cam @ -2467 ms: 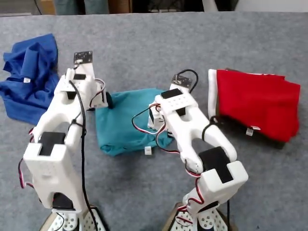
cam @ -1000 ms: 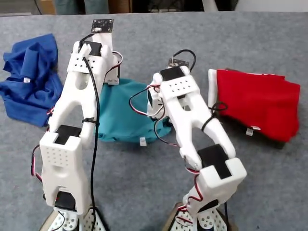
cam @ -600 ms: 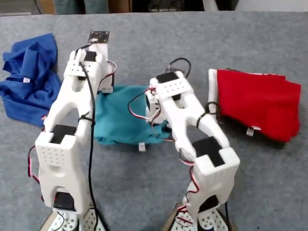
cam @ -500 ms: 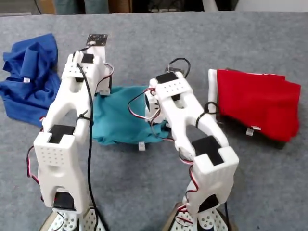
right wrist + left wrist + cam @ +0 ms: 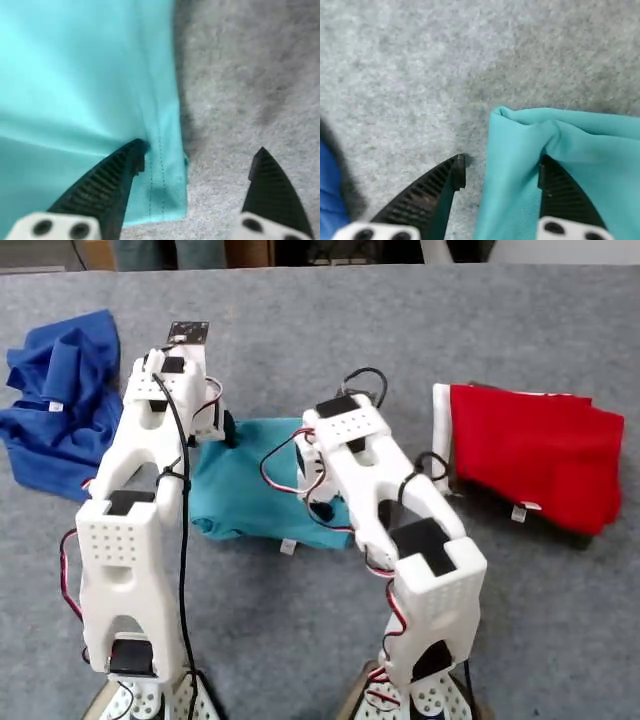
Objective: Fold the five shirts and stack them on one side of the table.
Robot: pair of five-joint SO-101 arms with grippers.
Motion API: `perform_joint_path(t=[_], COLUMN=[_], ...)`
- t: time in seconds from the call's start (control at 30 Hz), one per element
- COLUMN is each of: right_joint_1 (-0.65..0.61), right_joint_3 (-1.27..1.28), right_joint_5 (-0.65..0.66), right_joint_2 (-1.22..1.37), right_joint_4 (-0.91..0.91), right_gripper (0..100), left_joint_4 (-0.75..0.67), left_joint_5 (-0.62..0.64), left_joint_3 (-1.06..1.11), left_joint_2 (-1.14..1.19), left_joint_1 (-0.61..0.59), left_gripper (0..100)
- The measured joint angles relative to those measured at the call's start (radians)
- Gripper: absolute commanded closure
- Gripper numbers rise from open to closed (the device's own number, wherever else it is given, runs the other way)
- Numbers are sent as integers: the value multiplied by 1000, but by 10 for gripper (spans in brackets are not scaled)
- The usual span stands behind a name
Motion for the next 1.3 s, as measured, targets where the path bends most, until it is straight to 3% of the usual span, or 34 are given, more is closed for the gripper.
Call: perform_joint_path(t=[0.47, 0.73, 1.3], right_joint_1=[17, -77, -187], right_joint_3=[-26, 40, 43], right_joint_5=[-37, -172, -262], right_joint_2=[-238, -206, -48], right_joint_4=[51, -25, -304], right_gripper=[668, 449, 476], left_joint_4=[12, 68, 69], left_joint_5=[0, 3, -32], left_joint_3=[-37, -94, -95], left_joint_2=[26, 29, 29], left_joint_1=[-21, -72, -72], left_gripper=[732, 735, 736])
